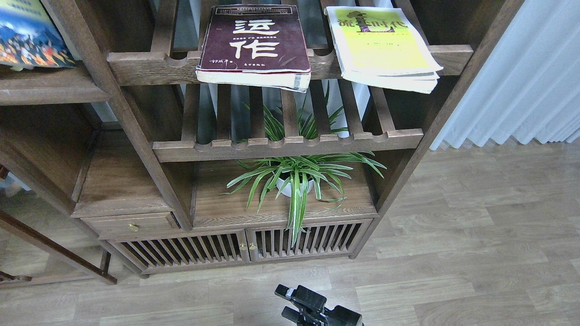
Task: Organize books on shelf
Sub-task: 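Set the paperback on the upper side shelf and open the left gripper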
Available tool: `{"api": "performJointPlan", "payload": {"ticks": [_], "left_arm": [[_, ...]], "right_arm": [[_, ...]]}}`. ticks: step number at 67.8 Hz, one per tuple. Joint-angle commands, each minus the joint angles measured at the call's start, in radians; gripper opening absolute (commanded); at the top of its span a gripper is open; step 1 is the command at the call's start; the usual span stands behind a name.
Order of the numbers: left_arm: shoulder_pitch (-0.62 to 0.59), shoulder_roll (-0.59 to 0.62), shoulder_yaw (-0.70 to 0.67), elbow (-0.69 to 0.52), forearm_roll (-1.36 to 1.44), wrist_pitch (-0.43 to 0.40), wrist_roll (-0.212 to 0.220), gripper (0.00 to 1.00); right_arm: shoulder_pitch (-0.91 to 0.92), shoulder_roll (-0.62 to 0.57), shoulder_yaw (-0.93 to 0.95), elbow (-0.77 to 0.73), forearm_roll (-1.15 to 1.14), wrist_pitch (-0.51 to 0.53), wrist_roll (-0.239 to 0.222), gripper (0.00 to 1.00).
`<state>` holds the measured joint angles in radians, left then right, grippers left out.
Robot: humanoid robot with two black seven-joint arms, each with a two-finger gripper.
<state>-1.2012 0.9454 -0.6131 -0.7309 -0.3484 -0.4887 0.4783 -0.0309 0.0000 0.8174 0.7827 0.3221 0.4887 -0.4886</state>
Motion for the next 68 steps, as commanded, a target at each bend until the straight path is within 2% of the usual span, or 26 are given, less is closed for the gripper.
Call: {"api": "performJointPlan", "payload": {"ticks": [1, 17, 32, 35, 48, 62, 68], "left_arm": [[0.011, 0.061, 0.015, -0.1, 0.005, 0.0, 0.0, 1.0], [0.044, 0.165, 0.018, -0.173, 0.114, 0.0, 0.0, 1.0], [0.199, 0.276, 0.084, -0.219, 0.12, 0.0, 0.0, 1.0], [0.262, 0.3, 0.108, -0.222, 0.118, 0.0, -0.004, 1.0], [0.393, 0.303, 0.125, -0.222, 0.101, 0.0, -0.03, 1.0], [0.551, 0.286, 0.128, -0.223, 0.08, 0.0, -0.086, 1.0], [0.624, 0.256, 0.128, -0.223, 0.08, 0.0, -0.124, 1.0]], "right_arm": [[0.0, 0.0, 0.002, 0.0, 0.0, 0.0, 0.0, 0.99], [0.0, 0.0, 0.002, 0.0, 0.0, 0.0, 0.0, 0.99], [0.0, 0.0, 0.003, 0.0, 0.0, 0.0, 0.0, 0.99], [0.0, 0.0, 0.005, 0.0, 0.0, 0.0, 0.0, 0.99], [0.0, 0.0, 0.008, -0.002, 0.0, 0.0, 0.0, 0.99], [0.0, 0.0, 0.008, 0.0, 0.0, 0.0, 0.0, 0.99], [0.002, 0.0, 0.008, 0.0, 0.0, 0.0, 0.0, 0.99]]}}
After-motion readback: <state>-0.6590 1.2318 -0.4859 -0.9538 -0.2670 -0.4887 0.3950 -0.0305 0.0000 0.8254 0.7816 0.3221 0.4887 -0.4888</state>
